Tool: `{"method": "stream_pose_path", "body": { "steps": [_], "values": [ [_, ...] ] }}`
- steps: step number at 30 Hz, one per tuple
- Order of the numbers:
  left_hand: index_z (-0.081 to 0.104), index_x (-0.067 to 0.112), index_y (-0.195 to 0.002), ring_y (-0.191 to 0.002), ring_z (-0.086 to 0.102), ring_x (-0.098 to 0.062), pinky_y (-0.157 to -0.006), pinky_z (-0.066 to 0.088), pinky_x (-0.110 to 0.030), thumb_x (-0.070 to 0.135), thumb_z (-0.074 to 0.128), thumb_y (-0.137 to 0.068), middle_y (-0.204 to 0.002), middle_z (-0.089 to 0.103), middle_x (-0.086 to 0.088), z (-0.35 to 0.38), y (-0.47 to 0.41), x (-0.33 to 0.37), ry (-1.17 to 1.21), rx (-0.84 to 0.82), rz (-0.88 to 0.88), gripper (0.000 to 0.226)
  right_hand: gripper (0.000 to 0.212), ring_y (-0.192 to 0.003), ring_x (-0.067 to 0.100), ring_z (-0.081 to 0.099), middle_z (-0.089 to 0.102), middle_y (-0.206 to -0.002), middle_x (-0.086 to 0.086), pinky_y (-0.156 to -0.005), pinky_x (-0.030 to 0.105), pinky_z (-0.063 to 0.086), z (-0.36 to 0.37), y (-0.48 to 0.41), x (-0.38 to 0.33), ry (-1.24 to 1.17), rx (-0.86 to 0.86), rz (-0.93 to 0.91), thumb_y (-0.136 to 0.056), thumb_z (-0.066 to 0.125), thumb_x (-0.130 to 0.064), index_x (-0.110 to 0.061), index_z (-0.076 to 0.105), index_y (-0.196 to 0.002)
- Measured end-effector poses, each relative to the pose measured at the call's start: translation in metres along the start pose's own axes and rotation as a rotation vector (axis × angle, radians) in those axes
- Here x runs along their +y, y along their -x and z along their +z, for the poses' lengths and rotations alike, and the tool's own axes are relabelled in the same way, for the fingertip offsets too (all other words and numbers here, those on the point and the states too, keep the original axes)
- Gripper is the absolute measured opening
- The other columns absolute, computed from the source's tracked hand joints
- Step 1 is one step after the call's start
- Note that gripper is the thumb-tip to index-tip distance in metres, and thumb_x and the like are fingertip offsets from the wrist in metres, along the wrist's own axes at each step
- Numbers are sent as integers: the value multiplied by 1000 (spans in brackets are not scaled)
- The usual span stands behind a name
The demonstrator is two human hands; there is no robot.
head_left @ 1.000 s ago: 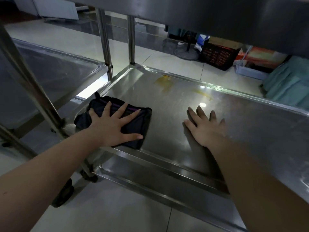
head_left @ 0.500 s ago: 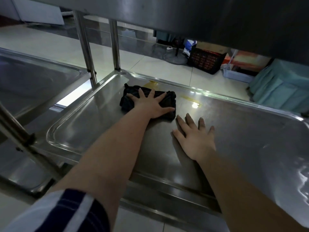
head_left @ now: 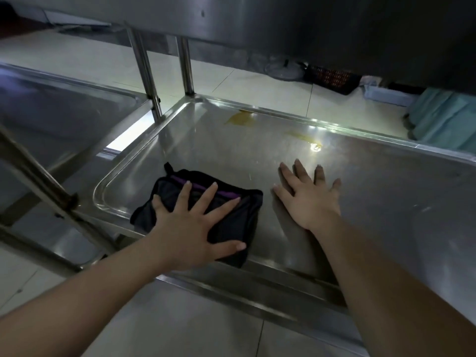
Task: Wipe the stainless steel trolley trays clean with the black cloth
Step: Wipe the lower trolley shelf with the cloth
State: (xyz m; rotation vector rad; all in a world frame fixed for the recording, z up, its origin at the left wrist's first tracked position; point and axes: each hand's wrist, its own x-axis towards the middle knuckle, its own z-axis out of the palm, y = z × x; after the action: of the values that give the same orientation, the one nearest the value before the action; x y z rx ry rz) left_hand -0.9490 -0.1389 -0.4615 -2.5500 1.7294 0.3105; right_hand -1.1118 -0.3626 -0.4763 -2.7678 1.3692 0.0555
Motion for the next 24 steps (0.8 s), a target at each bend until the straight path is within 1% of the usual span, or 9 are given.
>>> {"method": "stream_pose_path", "body": {
  "steps": [3, 6, 9, 12, 15, 18, 21, 24],
  "values": [
    [-33, 77, -117, -146, -21, -36, -98, -9, -79, 108, 1, -42, -156, -26, 22, -13, -39, -6, 28, -40, -60, 87, 68, -150, 33, -8, -10, -163, -15, -111, 65, -6, 2, 0, 1, -2, 5, -4, -82, -4, -77, -55, -12, -146],
    [-22, 76, -126, -147, -14, -38, -98, -8, -80, 108, 7, -43, -161, -16, 18, -31, -96, -19, 52, -13, -91, 93, 69, -150, 32, -9, -11, -163, -16, -111, 65, -7, 2, 0, 1, -2, 1, -8, -81, -5, -76, -55, -13, -146],
    [-13, 73, -133, -147, -13, -39, -97, -7, -82, 108, 7, -39, -162, -12, 17, -49, -144, -19, 63, -39, -108, 102, 66, -150, 33, -10, -11, -163, -15, -111, 66, -7, -1, 0, 1, 2, -7, -11, -86, -1, -75, -54, -12, -147],
    [-13, 68, -138, -147, -13, -42, -95, -5, -83, 105, 11, -51, -163, -12, 12, -59, -178, 2, 28, -50, -110, 98, 65, -150, 32, -10, -11, -163, -15, -111, 66, -8, -2, 1, -1, -1, -10, -7, -87, 0, -75, -54, -12, -147],
    [-12, 65, -141, -146, -14, -44, -93, -6, -84, 102, 10, -58, -163, -12, 10, -55, -193, 28, -5, -29, -73, 93, 70, -150, 31, -11, -11, -163, -16, -111, 65, -8, -2, 0, 0, -3, -15, 0, -82, -4, -77, -54, -12, -147],
    [-10, 66, -140, -147, -16, -41, -94, -9, -83, 102, 9, -55, -163, -14, 12, -48, -192, 30, 9, -12, -49, 94, 72, -150, 31, -10, -10, -163, -16, -111, 66, -7, -2, -1, 4, -8, -13, -12, -80, -4, -79, -55, -12, -147],
    [-7, 70, -137, -148, -14, -35, -96, -9, -81, 105, 9, -48, -162, -11, 17, -50, -189, 0, 31, 6, -49, 97, 72, -150, 31, -9, -10, -163, -16, -111, 66, -7, -2, -1, 5, -22, -1, -29, -79, -5, -79, -56, -11, -147],
    [-5, 71, -137, -149, -12, -32, -98, -7, -80, 107, 10, -44, -163, -7, 18, -56, -187, -45, 54, 18, -119, 101, 70, -150, 33, -10, -10, -163, -15, -111, 67, -7, -2, 0, 3, -6, 0, -29, -81, -4, -77, -54, -12, -147]
  ]
}}
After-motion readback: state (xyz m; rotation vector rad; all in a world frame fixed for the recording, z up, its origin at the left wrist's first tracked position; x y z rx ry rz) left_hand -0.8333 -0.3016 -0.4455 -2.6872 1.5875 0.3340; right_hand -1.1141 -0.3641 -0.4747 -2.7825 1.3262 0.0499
